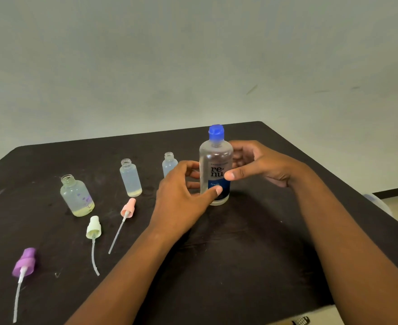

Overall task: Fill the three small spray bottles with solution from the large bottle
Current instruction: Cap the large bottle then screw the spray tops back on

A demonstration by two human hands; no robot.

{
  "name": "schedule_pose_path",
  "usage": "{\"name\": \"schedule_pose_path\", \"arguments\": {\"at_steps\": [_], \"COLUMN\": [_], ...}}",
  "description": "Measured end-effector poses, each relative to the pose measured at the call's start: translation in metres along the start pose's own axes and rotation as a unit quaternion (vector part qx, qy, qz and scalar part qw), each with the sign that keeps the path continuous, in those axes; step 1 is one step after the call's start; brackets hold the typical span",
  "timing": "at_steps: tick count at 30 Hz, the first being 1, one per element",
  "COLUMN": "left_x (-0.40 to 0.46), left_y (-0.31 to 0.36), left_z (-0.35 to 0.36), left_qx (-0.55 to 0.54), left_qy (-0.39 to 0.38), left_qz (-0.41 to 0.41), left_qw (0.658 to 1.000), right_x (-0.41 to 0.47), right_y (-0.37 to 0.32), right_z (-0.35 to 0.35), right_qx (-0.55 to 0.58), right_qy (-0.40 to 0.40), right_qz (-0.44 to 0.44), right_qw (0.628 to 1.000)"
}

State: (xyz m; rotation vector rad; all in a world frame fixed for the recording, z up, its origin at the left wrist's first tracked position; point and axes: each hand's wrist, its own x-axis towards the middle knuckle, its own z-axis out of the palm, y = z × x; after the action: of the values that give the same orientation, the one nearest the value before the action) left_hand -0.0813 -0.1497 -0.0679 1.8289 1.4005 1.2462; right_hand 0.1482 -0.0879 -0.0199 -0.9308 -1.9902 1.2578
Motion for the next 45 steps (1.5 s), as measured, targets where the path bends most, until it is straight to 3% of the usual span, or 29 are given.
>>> {"name": "schedule_pose_path", "arguments": {"at_steps": [5,11,20,27,35,45], "left_x": [-0.004,-0.012,0.040,0.099,0.173,0.221], "left_y": [0.004,0.022,0.063,0.084,0.083,0.056], "left_z": [0.002,0.016,0.023,0.050,0.098,0.143], "left_qx": [0.001,0.087,0.117,-0.013,-0.151,-0.179], "left_qy": [0.020,0.057,0.057,0.066,0.043,-0.009], "left_qz": [0.003,0.061,0.053,-0.029,-0.094,-0.068], "left_qw": [1.000,0.993,0.990,0.997,0.983,0.981], "right_x": [0.000,0.000,0.014,0.050,0.091,0.115], "right_y": [0.005,0.002,-0.014,-0.025,0.007,0.042], "right_z": [-0.002,-0.004,-0.011,-0.047,-0.107,-0.140], "right_qx": [0.026,0.039,0.060,-0.015,-0.082,-0.086], "right_qy": [0.007,0.050,0.203,0.314,0.340,0.369], "right_qz": [0.006,-0.006,-0.009,0.016,0.067,0.101], "right_qw": [1.000,0.998,0.977,0.949,0.935,0.920]}}
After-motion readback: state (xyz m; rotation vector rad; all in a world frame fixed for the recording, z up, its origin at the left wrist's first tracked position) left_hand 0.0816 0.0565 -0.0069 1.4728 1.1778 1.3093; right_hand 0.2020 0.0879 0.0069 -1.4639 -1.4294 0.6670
